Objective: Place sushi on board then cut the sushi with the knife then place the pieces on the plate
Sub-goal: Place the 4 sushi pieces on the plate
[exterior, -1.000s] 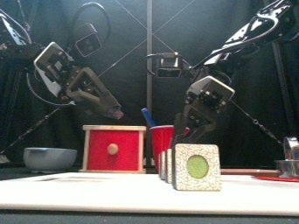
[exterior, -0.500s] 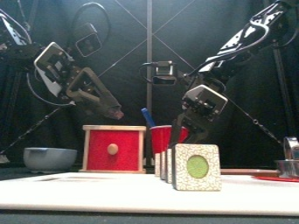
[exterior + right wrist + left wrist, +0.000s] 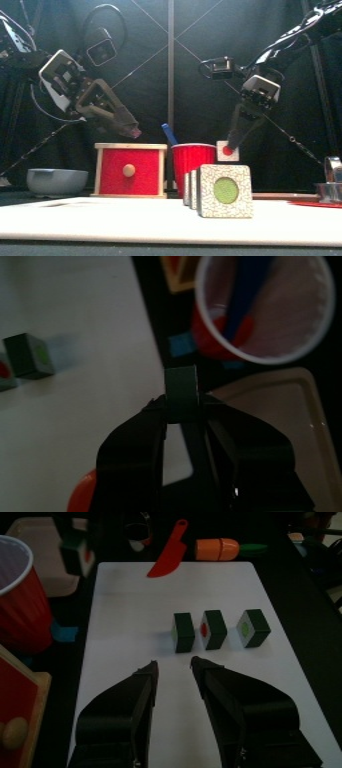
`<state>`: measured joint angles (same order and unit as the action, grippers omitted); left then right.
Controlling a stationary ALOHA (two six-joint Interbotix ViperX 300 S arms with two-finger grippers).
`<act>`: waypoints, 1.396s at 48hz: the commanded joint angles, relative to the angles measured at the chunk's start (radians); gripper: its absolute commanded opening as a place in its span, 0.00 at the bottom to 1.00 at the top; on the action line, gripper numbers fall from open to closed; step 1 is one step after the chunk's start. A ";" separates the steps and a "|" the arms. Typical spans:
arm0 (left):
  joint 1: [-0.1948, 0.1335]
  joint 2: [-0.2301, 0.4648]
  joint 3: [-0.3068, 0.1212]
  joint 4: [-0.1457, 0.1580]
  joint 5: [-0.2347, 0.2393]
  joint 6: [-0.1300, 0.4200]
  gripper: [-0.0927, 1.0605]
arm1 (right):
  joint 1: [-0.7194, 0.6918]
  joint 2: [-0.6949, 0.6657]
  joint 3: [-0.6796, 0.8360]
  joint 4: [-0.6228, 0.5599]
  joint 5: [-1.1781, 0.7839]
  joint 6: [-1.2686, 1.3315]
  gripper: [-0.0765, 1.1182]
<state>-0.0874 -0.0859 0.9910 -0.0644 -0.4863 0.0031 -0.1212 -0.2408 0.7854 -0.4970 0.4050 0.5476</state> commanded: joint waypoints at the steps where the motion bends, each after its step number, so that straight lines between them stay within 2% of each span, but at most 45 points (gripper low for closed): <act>1: 0.005 -0.003 -0.021 -0.002 -0.003 0.002 0.72 | -0.084 -0.052 0.017 0.037 -0.008 0.002 0.52; 7: 0.005 -0.003 -0.021 -0.002 -0.003 0.003 0.72 | -0.199 -0.037 0.055 0.097 -0.055 -0.006 0.52; 18: 0.005 0.000 -0.021 -0.002 -0.003 0.002 0.72 | -0.322 0.034 0.120 0.101 -0.213 -0.006 0.53; 32: 0.005 0.000 -0.021 -0.002 -0.003 0.000 0.72 | -0.330 0.129 0.103 0.095 -0.242 -0.009 0.73; 41: 0.005 0.000 -0.017 -0.003 -0.003 -0.002 0.72 | -0.324 0.089 0.084 0.089 -0.225 -0.009 0.73; 52: 0.005 -0.002 -0.020 -0.012 -0.003 0.000 0.72 | -0.166 -0.005 0.046 0.087 -0.183 -0.012 0.73; 67: 0.005 0.000 -0.020 -0.012 -0.003 0.000 0.72 | 0.160 0.044 -0.051 0.040 -0.186 -0.003 0.73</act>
<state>-0.0844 -0.0828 0.9894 -0.0752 -0.4847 0.0031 -0.0215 -0.2040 0.7839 -0.4556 0.2270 0.5430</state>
